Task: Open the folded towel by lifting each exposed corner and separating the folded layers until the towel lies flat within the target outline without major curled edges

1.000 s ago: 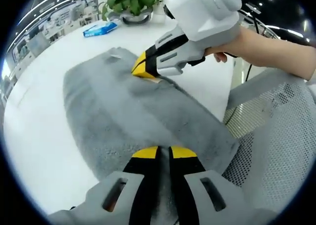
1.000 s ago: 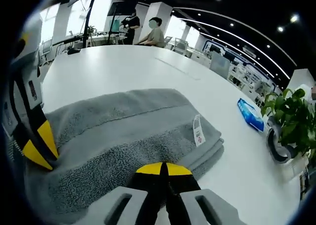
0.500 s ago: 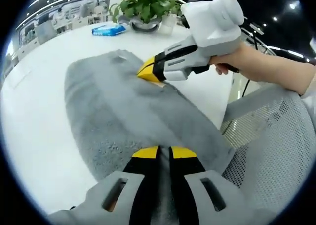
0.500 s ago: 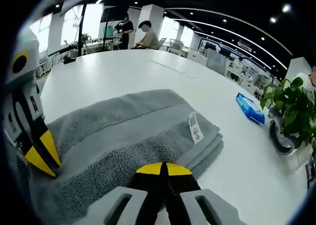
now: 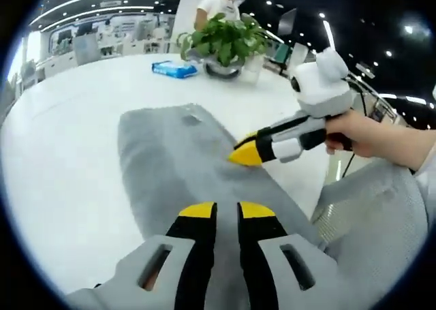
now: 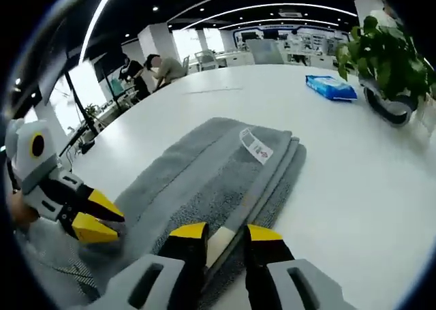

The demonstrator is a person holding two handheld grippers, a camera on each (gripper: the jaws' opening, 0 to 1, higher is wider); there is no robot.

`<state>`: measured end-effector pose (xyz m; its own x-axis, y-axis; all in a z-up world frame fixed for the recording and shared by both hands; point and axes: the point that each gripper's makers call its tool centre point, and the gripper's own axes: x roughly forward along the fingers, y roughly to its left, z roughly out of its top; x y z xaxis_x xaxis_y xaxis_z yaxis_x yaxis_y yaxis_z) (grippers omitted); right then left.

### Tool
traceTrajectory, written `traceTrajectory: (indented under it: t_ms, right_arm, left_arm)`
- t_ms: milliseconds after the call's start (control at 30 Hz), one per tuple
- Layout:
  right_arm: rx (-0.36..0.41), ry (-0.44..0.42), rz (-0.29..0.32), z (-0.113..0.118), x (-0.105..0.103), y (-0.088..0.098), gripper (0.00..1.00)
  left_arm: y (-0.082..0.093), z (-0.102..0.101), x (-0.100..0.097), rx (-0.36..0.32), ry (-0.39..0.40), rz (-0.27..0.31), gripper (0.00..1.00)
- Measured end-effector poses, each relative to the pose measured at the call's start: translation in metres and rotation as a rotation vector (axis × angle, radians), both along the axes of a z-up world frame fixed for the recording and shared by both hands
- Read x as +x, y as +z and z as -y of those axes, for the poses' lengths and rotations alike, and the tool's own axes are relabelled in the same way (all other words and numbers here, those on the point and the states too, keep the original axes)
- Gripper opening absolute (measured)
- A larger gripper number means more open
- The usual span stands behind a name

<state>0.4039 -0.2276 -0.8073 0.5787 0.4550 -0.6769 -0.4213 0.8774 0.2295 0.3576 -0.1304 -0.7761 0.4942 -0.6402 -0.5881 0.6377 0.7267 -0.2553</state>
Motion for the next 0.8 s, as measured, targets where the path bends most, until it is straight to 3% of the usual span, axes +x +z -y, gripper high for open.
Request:
traceTrajectory:
  t_ms: [133, 200, 467, 800]
  right_arm:
    - [-0.017, 0.012, 0.012, 0.000, 0.001, 0.001, 0.15]
    - [-0.031, 0.020, 0.028, 0.000, 0.001, 0.003, 0.05]
    - [-0.050, 0.027, 0.037, 0.003, 0.001, 0.003, 0.01]
    - [-0.054, 0.047, 0.076, 0.000, 0.004, 0.012, 0.00]
  left_arm:
    - [-0.008, -0.008, 0.001, 0.046, 0.021, -0.005, 0.10]
    - [-0.007, -0.008, 0.002, 0.039, 0.025, -0.011, 0.10]
    - [-0.017, -0.013, 0.001, 0.104, 0.022, -0.016, 0.10]
    - [-0.011, -0.018, 0.007, 0.079, 0.059, -0.009, 0.10]
